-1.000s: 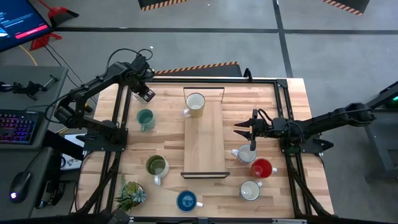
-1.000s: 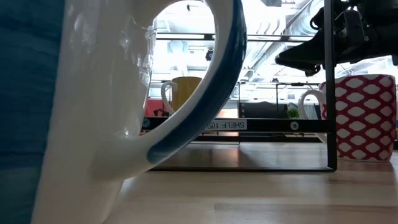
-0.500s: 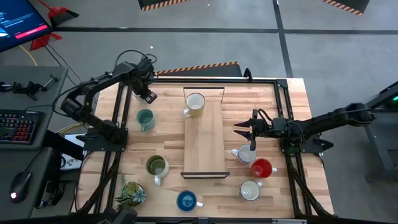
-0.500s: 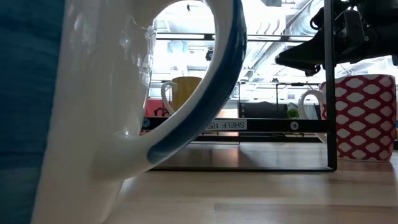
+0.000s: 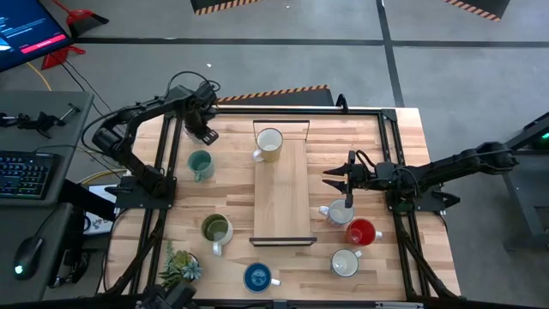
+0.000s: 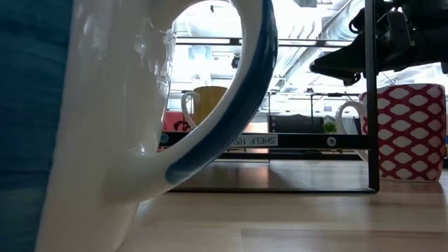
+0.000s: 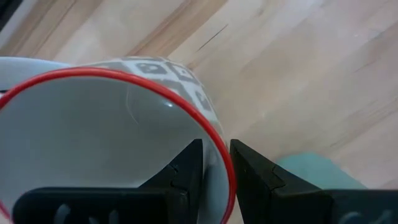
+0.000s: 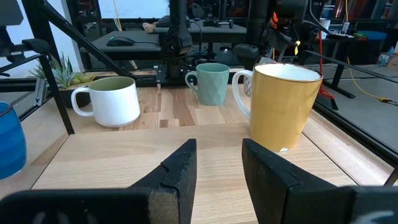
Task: Place coffee mugs
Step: Put the white and gray patterned mug on the shelf
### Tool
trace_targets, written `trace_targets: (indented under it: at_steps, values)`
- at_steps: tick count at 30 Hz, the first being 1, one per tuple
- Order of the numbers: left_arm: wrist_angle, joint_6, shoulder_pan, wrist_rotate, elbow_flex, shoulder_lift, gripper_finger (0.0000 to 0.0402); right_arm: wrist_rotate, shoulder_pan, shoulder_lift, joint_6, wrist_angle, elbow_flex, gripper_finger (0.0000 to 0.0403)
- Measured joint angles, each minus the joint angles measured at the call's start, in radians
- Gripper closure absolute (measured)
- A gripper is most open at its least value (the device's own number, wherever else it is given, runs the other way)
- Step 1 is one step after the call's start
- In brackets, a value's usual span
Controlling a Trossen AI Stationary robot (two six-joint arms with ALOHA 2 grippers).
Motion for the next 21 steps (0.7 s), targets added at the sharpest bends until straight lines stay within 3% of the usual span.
trace_targets:
  at_steps: [5,10,21]
  values:
    - [0.001,0.034,0.000,-0.003,0.000,0.010,0.0339,0.000,0.000,0.000,0.000,0.000,0.000,0.0291]
    - [0.000,0.046,0.000,-0.005,0.000,0.009,0.0389,0.000,0.000,0.000,0.000,0.000,0.000,0.0291]
    - [-0.074,0.053,0.000,-0.004,0.051,0.010,0.0393,0.000,0.000,0.000,0.000,0.000,0.000,0.0291]
